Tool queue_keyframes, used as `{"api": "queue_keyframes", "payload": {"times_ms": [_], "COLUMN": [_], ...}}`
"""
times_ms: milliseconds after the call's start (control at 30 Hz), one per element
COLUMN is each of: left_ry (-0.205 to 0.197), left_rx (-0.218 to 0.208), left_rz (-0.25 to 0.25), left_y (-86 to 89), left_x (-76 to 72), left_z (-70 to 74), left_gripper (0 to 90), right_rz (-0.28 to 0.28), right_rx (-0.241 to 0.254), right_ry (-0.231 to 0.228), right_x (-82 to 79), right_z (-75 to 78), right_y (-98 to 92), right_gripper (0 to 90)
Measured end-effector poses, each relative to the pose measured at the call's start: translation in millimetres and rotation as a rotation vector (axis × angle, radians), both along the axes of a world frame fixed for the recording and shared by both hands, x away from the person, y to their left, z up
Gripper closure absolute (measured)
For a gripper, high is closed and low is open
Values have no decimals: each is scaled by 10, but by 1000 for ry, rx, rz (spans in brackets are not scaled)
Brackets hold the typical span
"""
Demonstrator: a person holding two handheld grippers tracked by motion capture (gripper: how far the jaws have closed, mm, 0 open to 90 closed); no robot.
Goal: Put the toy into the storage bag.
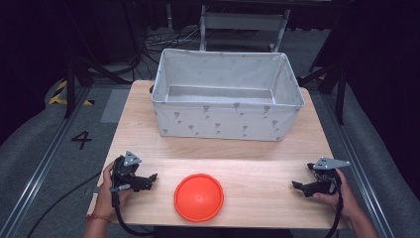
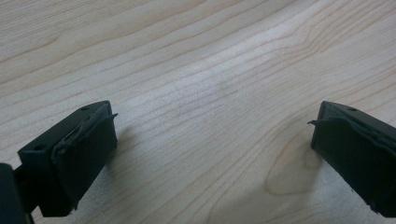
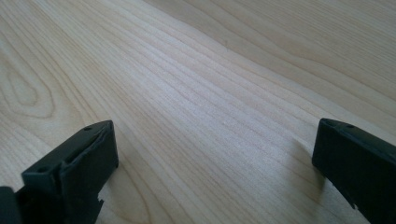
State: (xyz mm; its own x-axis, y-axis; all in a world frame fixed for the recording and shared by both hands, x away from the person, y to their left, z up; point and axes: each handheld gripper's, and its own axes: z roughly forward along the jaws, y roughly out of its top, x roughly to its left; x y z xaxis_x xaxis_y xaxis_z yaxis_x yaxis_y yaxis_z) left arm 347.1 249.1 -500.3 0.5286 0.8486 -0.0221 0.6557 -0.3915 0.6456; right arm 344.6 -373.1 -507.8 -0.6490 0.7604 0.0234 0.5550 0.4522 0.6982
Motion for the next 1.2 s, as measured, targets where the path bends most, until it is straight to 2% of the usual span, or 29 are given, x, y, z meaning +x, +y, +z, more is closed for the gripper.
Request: {"api": "queue_keyframes", "payload": {"times_ms": [133,233,267,300,333,400,467,633,667,767,833,933,967,1000,1033,1067,1133,1200], "left_ry": [1,3,1,0,1,0,3,6,6,6,6,6,6,6,6,6,3,5], "left_rx": [0,3,0,2,2,0,1,0,1,2,1,2,2,2,2,2,0,1], "left_rz": [11,-10,-10,-8,-9,-20,-26,-32,-34,-34,-33,-34,-34,-34,-34,-34,-33,-33], "left_y": [13,35,42,44,46,57,59,58,59,60,59,59,59,59,59,59,58,59], "left_x": [-55,-117,-139,-150,-157,-155,-151,-138,-136,-136,-137,-137,-137,-137,-137,-137,-137,-137], "left_z": [3,6,5,5,6,4,7,6,7,8,8,8,8,8,8,8,5,7], "left_gripper": [5,5,5,6,6,5,5,1,1,1,2,1,1,2,2,2,1,2], "right_rz": [-2,-10,-6,0,7,2,12,38,61,78,94,144,144,174,174,196,205,255], "right_rx": [-2,-9,-12,-4,-1,7,17,50,64,63,78,95,95,103,103,121,131,147], "right_ry": [1,7,7,8,2,-8,-6,-12,-12,-16,-15,-37,-37,-39,-39,-40,-37,-39], "right_x": [1,-8,-13,-22,-27,-33,-42,-67,-69,-63,-51,-51,-51,-59,-59,-63,-63,-72], "right_z": [2,16,27,51,74,111,160,256,290,319,354,441,441,484,484,531,544,577], "right_y": [1,11,17,26,37,85,147,304,382,471,561,754,754,861,861,964,1004,1143], "right_gripper": [3,32,74,195,252,187,254,240,239,244,253,249,249,248,248,254,255,257]}}
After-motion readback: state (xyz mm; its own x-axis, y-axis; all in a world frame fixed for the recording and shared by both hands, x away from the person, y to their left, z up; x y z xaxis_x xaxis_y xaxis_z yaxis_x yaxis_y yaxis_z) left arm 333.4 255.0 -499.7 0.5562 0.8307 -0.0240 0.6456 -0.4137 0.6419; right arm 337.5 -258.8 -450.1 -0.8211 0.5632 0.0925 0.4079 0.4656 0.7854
